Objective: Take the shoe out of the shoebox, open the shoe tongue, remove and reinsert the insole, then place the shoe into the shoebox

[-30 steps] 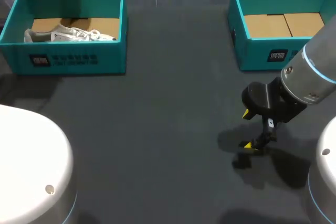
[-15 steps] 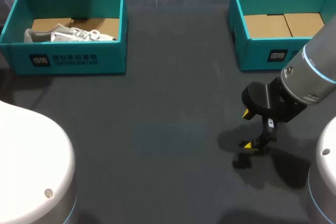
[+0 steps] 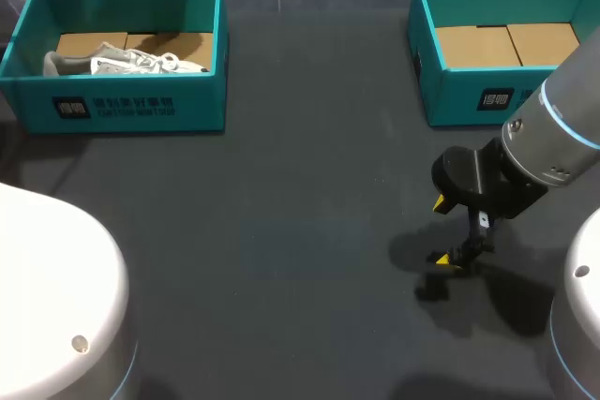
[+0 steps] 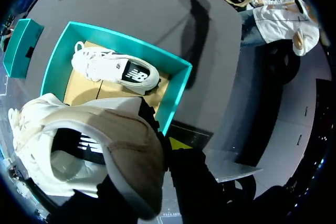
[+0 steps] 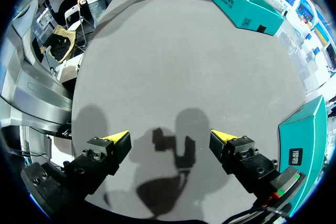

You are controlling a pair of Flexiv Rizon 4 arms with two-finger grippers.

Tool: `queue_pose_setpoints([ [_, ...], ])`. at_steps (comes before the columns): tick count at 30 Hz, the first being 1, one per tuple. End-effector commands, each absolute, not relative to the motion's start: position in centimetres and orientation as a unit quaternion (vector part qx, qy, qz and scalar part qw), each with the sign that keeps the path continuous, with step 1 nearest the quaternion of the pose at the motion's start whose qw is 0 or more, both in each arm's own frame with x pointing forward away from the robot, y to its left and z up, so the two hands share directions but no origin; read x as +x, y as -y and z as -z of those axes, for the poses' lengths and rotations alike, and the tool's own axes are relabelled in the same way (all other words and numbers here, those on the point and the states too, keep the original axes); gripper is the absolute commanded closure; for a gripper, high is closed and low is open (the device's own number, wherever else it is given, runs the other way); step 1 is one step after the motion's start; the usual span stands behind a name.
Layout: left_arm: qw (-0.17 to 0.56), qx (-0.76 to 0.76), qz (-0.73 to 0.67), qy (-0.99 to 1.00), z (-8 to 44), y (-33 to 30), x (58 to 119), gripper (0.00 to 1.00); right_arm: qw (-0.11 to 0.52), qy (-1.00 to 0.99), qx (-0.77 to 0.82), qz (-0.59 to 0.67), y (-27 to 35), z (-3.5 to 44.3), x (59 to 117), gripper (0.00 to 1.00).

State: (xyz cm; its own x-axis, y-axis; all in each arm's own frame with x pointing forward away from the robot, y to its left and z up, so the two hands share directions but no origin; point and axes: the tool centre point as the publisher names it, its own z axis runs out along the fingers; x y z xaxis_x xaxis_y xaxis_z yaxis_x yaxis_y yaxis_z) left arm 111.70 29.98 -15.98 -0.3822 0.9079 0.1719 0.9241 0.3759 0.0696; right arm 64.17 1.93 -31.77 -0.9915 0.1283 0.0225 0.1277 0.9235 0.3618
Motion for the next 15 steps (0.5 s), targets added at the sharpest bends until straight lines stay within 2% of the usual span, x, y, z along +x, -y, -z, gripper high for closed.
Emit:
queue_pose_setpoints([
  [1,0.052,-0.619,0.088,0.778,16.4,-30.8,113.6,1.00,0.003,-0.981,0.066,-0.184,-1.9,31.8,64.0,0.00],
  [11,0.052,-0.619,0.088,0.778,16.4,-30.8,113.6,1.00,0.003,-0.981,0.066,-0.184,-1.9,31.8,64.0,0.00],
  [13,0.028,-0.643,0.098,0.759,17.5,-30.6,114.1,1.00,0.003,-0.981,0.066,-0.184,-1.9,31.8,64.0,0.00],
  [15,0.034,-0.648,0.099,0.755,18.4,-30.7,114.7,1.00,0.003,-0.981,0.066,-0.184,-1.9,31.8,64.0,0.00],
])
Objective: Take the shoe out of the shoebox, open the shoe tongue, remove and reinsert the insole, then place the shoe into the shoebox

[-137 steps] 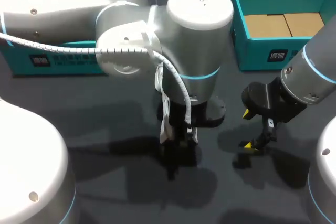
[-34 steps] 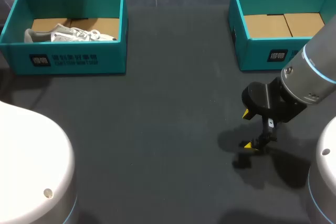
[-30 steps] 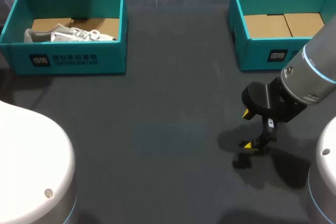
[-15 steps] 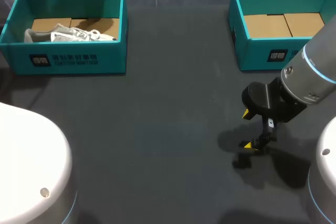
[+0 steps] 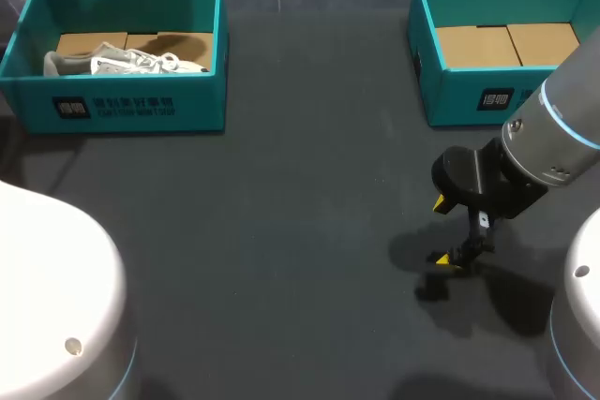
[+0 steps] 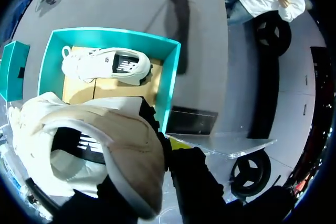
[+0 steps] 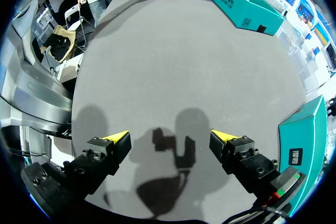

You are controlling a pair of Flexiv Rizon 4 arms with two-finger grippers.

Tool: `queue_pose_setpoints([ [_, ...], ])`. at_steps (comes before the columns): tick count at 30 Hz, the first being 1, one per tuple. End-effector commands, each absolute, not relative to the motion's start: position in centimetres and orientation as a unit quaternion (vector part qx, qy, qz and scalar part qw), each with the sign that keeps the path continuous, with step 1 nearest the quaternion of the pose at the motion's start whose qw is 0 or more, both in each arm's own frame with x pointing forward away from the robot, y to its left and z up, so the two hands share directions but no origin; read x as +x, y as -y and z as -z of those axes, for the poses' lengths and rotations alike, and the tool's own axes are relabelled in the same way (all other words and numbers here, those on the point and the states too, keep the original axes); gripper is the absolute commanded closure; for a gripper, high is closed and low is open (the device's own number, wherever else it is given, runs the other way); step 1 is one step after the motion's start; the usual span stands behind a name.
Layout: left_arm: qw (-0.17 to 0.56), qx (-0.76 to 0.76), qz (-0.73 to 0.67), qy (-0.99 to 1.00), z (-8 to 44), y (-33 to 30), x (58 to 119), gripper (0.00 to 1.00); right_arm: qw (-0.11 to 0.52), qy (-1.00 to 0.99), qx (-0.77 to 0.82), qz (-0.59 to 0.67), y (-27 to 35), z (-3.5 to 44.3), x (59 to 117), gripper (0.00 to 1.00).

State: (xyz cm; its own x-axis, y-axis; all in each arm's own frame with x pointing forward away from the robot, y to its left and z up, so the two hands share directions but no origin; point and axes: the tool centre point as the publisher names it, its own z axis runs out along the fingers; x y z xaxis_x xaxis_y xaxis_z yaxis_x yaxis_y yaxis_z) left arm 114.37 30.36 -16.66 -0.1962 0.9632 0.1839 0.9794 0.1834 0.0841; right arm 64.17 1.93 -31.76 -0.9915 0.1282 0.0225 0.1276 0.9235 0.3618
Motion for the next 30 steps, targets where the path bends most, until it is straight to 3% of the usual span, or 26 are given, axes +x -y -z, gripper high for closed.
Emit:
queue_pose_setpoints([
  [1,0.025,-0.653,0.108,0.750,18.9,-30.8,114.9,1.00,0.003,-0.981,0.066,-0.184,-1.9,31.8,64.0,0.00],
  [14,0.056,-0.686,0.117,0.716,23.1,-31.7,114.9,1.00,0.003,-0.981,0.066,-0.184,-1.9,31.8,64.0,0.00],
  [30,0.071,-0.697,0.115,0.704,23.7,-31.4,114.9,1.00,0.003,-0.981,0.066,-0.184,-1.9,31.8,64.0,0.00],
])
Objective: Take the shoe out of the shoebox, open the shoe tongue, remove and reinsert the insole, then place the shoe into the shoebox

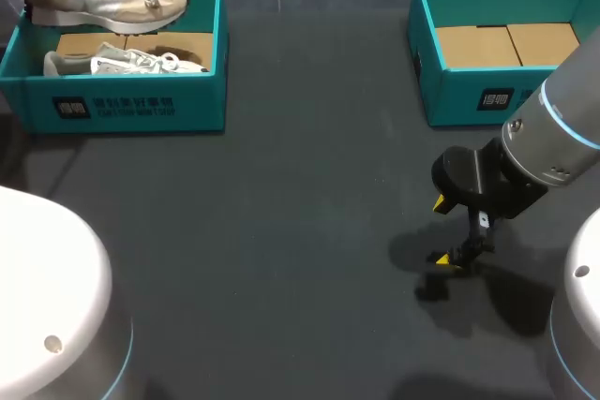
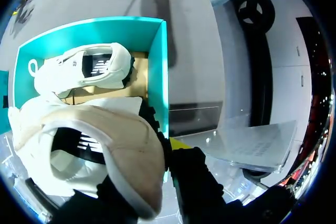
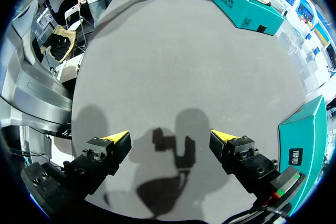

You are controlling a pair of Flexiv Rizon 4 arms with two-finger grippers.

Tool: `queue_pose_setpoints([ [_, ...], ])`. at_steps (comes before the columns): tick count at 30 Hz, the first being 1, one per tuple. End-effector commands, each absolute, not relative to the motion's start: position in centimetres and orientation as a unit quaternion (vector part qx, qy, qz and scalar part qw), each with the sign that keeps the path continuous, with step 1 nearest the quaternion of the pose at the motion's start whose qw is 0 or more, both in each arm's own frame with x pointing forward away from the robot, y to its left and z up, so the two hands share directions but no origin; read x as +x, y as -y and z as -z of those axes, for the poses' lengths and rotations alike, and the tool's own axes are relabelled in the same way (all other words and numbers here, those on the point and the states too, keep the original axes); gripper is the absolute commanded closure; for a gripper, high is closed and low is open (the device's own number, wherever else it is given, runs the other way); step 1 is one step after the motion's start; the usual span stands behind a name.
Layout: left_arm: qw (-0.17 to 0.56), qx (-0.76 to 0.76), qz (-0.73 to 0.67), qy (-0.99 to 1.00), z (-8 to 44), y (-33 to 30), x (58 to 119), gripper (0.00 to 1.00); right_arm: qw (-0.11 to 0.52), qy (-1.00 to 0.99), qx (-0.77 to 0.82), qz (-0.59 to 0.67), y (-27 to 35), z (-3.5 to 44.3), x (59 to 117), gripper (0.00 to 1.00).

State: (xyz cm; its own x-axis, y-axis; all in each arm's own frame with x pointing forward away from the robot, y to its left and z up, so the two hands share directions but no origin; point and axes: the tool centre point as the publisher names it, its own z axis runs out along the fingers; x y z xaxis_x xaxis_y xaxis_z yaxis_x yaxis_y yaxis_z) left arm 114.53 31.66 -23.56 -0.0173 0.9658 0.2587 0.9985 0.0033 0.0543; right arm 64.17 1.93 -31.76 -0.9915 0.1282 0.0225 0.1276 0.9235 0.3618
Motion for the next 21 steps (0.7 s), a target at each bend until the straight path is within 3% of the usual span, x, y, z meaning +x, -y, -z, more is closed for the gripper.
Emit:
queue_pose_setpoints([
  [1,0.074,-0.694,0.113,0.708,24.2,-31.2,115.2,1.00,0.003,-0.981,0.066,-0.184,-1.9,31.8,64.0,0.00],
  [21,0.093,-0.684,0.097,0.717,30.1,-29.5,118.0,1.00,0.003,-0.981,0.066,-0.184,-1.9,31.8,64.0,0.00],
])
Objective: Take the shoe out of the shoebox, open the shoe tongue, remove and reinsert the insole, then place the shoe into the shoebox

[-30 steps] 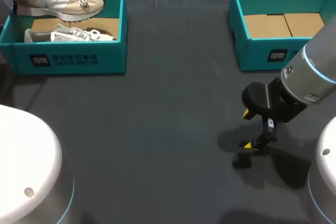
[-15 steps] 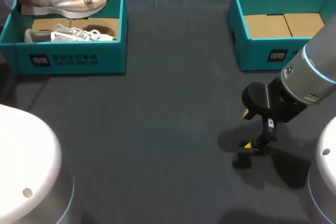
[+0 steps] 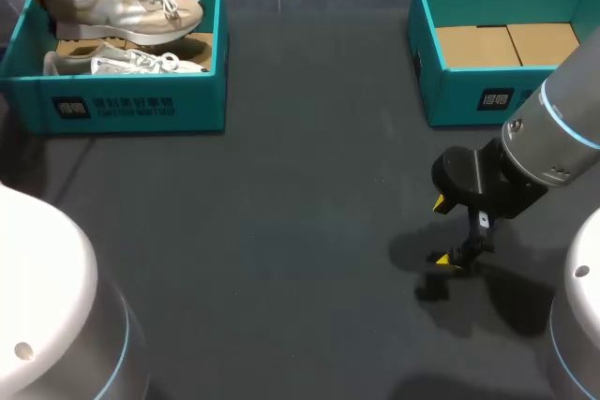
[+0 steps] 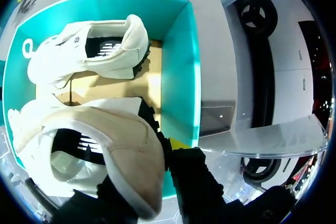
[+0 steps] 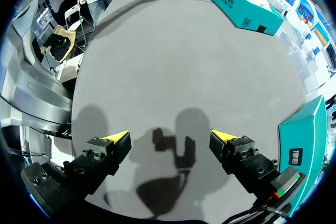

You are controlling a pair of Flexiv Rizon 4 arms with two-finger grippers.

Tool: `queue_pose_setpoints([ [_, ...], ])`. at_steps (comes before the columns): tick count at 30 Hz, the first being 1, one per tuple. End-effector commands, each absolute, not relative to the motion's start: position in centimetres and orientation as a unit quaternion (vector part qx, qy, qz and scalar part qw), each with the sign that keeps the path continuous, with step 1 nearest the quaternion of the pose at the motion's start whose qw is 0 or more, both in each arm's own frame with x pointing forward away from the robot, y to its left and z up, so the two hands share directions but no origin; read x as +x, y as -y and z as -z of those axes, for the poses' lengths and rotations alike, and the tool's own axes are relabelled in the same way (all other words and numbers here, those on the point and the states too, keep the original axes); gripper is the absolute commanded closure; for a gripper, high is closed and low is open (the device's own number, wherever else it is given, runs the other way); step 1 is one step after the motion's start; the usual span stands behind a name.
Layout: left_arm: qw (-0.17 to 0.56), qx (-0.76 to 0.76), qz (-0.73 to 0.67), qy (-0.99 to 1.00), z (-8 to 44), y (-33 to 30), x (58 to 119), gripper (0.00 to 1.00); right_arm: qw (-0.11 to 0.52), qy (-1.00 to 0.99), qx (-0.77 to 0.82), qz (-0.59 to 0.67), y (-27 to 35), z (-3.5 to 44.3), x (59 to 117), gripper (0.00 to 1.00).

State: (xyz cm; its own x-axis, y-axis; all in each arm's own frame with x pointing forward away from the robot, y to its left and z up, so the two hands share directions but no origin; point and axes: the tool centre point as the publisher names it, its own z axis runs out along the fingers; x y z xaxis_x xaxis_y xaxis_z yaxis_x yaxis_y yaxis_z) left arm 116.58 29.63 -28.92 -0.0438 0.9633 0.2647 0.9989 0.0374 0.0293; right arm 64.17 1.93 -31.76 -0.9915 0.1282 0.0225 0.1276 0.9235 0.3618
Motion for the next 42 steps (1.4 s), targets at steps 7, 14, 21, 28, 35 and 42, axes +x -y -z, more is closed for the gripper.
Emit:
queue_pose_setpoints([
  [7,0.091,-0.687,0.100,0.714,31.8,-29.1,118.8,1.00,0.003,-0.981,0.066,-0.184,-1.9,31.8,64.0,0.00],
  [14,0.091,-0.692,0.095,0.709,32.9,-29.1,118.8,1.00,0.003,-0.981,0.066,-0.184,-1.9,31.8,64.0,0.00],
  [21,0.090,-0.696,0.095,0.705,33.7,-28.9,118.8,1.00,0.003,-0.981,0.066,-0.184,-1.9,31.8,64.0,0.00],
  [28,0.088,-0.698,0.102,0.704,34.6,-28.5,118.6,1.00,0.003,-0.981,0.066,-0.184,-1.9,31.8,64.0,0.00],
  [35,0.085,-0.697,0.099,0.705,35.2,-28.1,118.6,1.00,0.003,-0.981,0.066,-0.184,-1.9,31.8,64.0,0.00],
  [42,0.085,-0.696,0.103,0.706,35.9,-28.0,118.6,1.00,0.003,-0.981,0.066,-0.184,-1.9,31.8,64.0,0.00],
])
